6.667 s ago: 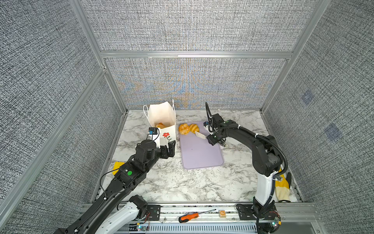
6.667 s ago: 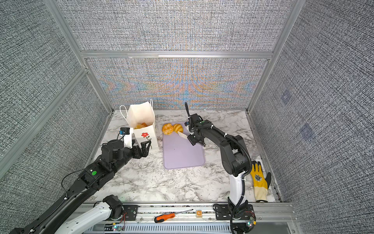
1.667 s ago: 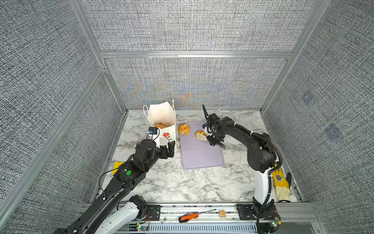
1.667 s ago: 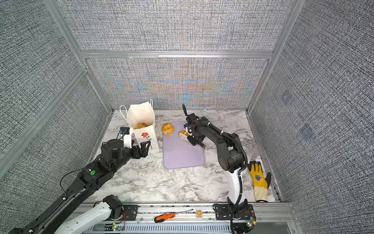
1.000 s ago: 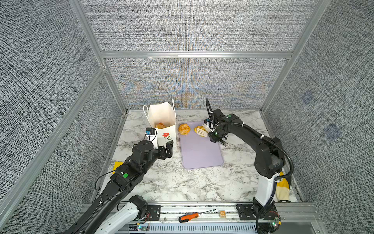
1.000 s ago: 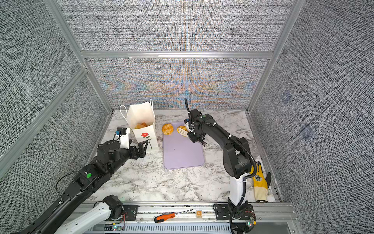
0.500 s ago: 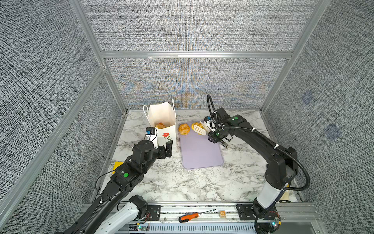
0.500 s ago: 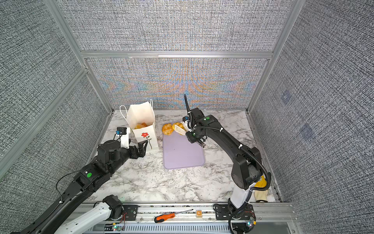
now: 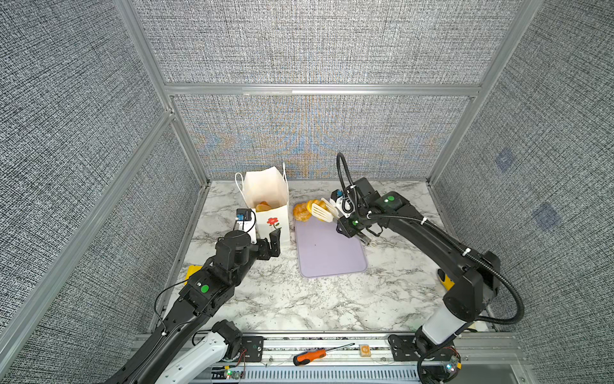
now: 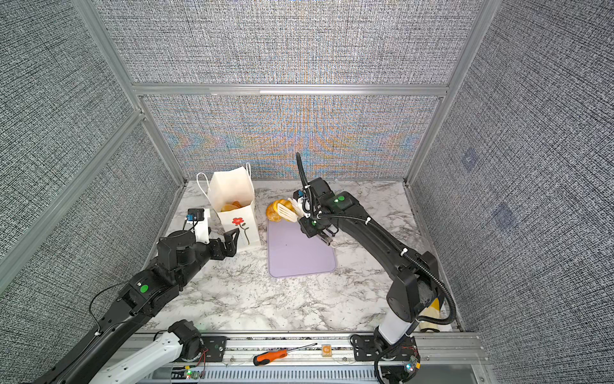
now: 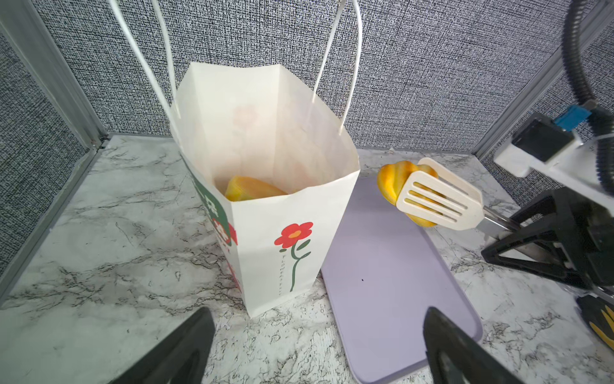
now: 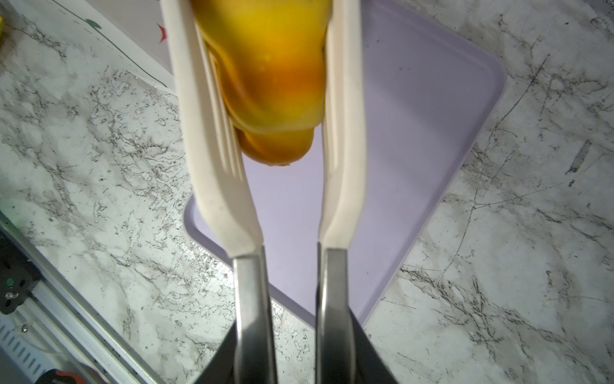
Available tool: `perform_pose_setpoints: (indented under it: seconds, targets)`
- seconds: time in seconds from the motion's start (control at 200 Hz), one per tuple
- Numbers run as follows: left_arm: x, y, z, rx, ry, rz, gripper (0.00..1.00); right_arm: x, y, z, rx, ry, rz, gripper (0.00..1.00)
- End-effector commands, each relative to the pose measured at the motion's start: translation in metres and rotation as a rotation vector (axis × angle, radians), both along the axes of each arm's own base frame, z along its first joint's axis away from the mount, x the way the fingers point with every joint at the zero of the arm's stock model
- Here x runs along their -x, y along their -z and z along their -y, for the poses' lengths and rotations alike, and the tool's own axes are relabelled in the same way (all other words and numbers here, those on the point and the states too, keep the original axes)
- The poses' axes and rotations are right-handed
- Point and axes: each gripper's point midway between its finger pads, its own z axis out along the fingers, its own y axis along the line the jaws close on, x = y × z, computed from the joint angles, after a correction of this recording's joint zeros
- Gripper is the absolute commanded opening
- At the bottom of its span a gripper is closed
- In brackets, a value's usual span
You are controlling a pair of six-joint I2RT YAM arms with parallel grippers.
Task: Pack bread into a paper bag
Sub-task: Place the bread in the paper bag.
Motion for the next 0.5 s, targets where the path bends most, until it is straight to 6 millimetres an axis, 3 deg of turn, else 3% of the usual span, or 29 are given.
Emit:
perform_pose_setpoints:
  seconds: [0.0, 0.315, 0.495]
  targets:
    - [-0.001, 0.000, -0.005, -0.007, -0.031, -0.007, 0.99, 0.004, -0.016, -0.013, -0.063, -0.015, 0.020, 0.35]
    - [0.001, -0.005, -0.024, -0.009, -0.119, 0.000, 0.99, 0.025, -0.056, -0.046, -0.174, -0.098, 0.067, 0.35]
    - [0.001, -0.008, -0.032, -0.025, -0.149, -0.001, 0.99, 0.034, -0.078, -0.055, -0.219, -0.124, 0.111, 0.35]
